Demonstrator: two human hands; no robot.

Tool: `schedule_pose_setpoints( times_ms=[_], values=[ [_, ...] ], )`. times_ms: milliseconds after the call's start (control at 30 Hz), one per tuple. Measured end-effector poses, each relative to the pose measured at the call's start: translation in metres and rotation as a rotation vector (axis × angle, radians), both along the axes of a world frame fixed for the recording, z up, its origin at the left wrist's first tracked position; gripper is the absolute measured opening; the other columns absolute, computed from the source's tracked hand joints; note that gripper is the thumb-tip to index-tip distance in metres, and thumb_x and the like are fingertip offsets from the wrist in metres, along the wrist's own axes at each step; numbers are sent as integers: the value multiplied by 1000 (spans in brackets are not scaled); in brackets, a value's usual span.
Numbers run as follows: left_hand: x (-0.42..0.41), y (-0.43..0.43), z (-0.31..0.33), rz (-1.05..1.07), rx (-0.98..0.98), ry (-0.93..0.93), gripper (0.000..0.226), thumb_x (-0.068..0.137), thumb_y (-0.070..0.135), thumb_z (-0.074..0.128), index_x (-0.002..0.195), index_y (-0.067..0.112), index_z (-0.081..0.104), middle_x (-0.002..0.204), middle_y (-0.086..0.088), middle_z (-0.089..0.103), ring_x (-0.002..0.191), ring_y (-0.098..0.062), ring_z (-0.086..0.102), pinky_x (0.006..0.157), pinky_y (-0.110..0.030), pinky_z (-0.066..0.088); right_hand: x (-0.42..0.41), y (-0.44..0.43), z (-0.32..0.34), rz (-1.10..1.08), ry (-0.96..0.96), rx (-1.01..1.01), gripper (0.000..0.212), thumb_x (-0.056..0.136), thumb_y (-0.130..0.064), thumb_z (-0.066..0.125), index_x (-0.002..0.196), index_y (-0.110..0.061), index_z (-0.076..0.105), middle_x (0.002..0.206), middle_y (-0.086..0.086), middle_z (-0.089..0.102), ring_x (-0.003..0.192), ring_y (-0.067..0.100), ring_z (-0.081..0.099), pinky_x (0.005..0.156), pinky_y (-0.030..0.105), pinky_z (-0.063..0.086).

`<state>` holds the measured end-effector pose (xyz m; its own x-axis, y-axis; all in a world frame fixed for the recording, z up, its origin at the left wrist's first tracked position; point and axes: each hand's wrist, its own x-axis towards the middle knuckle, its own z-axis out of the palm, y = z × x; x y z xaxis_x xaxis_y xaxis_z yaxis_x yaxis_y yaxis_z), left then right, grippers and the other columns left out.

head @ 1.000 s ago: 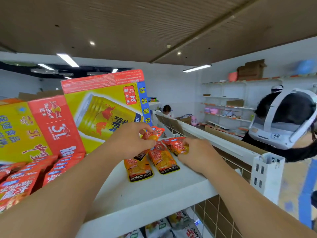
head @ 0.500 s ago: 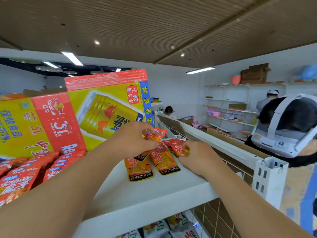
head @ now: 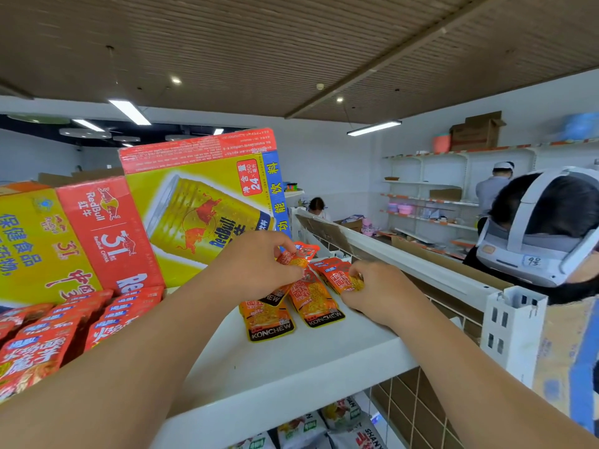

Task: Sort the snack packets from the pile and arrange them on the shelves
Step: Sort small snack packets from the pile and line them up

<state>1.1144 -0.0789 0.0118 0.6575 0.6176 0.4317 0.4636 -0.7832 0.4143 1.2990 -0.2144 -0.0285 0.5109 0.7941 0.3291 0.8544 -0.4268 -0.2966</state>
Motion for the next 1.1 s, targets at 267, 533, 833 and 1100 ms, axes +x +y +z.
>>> schedule_pose_setpoints(
  times_ms=[267, 533, 833, 1100],
  values=[
    [0, -1, -3, -3, 35, 12, 37, 79, 50, 75, 114, 42, 67, 109, 10, 63, 90, -9, 60, 74, -28, 52, -2, -2, 1, -27, 21, 8, 46, 85, -50, 69, 125, -31, 59, 125, 1, 62, 103, 17, 56, 83, 35, 53],
    [-3, -10, 2, 30, 54, 44, 37, 79, 52, 74, 114, 41, 66, 106, 9, 64, 89, -10, 62, 78, -33, 56, -3, -1, 2, -30, 1, 8, 53, 87, -50, 67, 133, -28, 56, 127, 1, 63, 108, 19, 58, 85, 36, 53],
    [-29, -51, -37, 392, -45, -77, 29, 76, 54, 70, 94, 33, 65, 77, 7, 69, 71, -13, 63, 62, -27, 48, -2, -2, -7, 38, -122, 109, 49, 83, -60, 61, 118, -26, 60, 115, 7, 60, 108, 29, 52, 86, 40, 46],
    [-6, -90, -42, 612, 36, -58, 32, 82, 55, 65, 100, 27, 65, 94, 2, 71, 91, -21, 65, 69, -27, 42, 1, 0, -5, 157, -98, 148, 38, 82, -52, 60, 105, -21, 58, 112, 5, 58, 109, 30, 48, 85, 42, 48]
  ],
)
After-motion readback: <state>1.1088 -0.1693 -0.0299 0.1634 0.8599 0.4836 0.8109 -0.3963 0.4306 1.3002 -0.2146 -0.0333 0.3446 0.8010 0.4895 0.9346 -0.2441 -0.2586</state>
